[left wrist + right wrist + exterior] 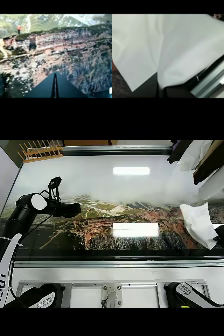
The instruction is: Fold the clothes and pants, and hang the long-sleeved shirts on hangers.
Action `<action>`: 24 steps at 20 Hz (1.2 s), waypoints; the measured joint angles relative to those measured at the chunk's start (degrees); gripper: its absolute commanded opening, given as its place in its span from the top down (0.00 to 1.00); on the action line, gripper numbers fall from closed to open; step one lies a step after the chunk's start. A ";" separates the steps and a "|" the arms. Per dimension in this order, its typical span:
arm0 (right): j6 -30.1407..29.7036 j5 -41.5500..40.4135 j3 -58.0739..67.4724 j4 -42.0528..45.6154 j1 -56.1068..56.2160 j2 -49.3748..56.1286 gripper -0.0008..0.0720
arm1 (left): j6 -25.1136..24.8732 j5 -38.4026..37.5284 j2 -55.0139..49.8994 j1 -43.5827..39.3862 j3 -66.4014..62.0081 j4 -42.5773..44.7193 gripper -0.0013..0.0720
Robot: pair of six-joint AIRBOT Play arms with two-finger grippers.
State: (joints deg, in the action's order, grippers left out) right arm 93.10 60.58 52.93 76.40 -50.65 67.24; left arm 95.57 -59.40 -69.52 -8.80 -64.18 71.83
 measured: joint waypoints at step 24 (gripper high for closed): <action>-6.34 2.29 2.73 -6.67 47.95 -14.73 0.74 | 0.00 0.00 0.00 0.00 0.00 0.09 0.98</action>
State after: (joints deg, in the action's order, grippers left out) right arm 86.76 62.87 55.66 69.73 -2.70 52.51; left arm 95.57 -59.40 -69.52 -8.80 -64.18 71.92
